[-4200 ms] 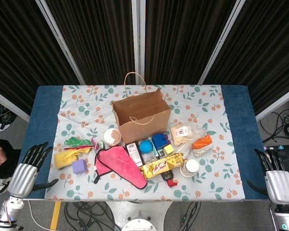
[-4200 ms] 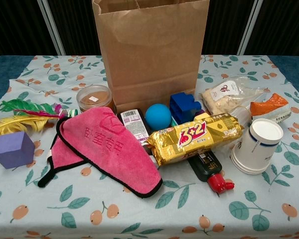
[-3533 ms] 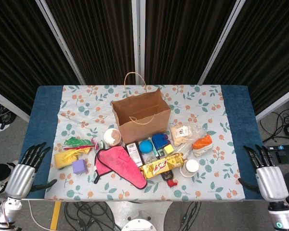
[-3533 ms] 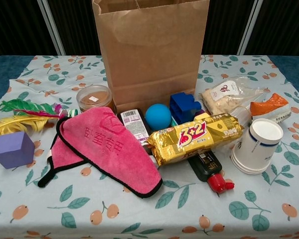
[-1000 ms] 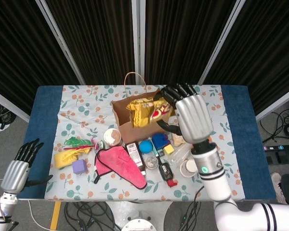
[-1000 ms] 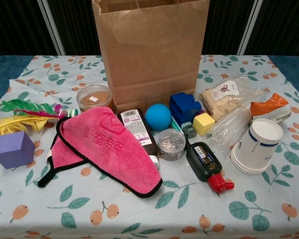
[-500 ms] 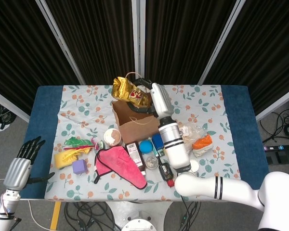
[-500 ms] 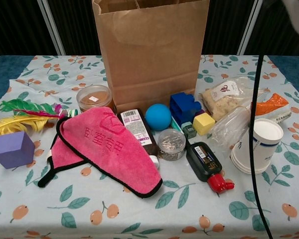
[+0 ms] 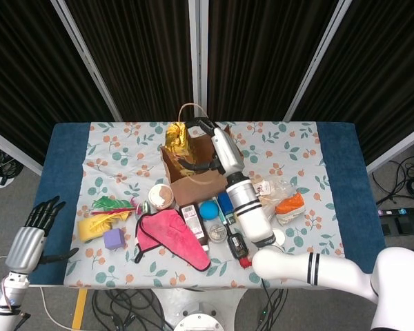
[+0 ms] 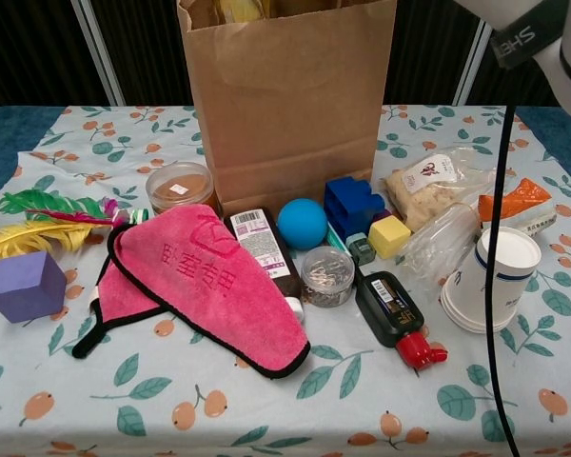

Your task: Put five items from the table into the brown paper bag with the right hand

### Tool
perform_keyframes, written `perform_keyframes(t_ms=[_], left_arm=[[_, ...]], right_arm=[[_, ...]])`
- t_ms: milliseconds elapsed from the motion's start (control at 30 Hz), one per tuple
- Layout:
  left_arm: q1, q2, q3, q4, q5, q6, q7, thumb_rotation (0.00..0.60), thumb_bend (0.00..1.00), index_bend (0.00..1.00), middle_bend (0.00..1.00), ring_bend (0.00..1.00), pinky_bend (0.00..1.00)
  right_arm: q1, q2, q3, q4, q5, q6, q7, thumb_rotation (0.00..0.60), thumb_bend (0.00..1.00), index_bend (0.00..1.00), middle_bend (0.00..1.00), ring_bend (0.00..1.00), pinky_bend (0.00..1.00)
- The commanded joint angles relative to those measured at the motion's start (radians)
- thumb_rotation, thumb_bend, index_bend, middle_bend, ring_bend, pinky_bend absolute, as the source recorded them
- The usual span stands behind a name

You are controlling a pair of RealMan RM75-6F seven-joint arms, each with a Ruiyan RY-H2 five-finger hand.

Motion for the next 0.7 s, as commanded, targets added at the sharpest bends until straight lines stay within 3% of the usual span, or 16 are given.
perform_keyframes(t_ms=[33,367,700], left_arm=[[0.000,0.001,0.000,-0.001,-0.001,0.000,0.000,0.475,0.00,0.09,0.07,0.03,0.07],[-0.003,0.001,0.002,-0.010,0.002,-0.002,0.004,0.479,0.00,0.09,0.07,0.03,0.07],[-0.013,-0.008,0.005,-0.013,0.012,-0.007,-0.001,0.465,0.00,0.09,0.07,0.03,0.07]], right_arm=[[-0.012,0.021,-0.007,-0.008,-0.012,-0.014,0.022,0.600,0.00,0.16,0.17,0.01,0.03],[-0.065,0.091,-0.009,-0.078,-0.057,0.032,0.055,0.600,0.00,0.15,0.17,0.01,0.03],[-0.245,0.289,-0.066,-0.253,-0.220,0.108,0.125,0.600,0.00,0.15,0.18,0.01,0.02]])
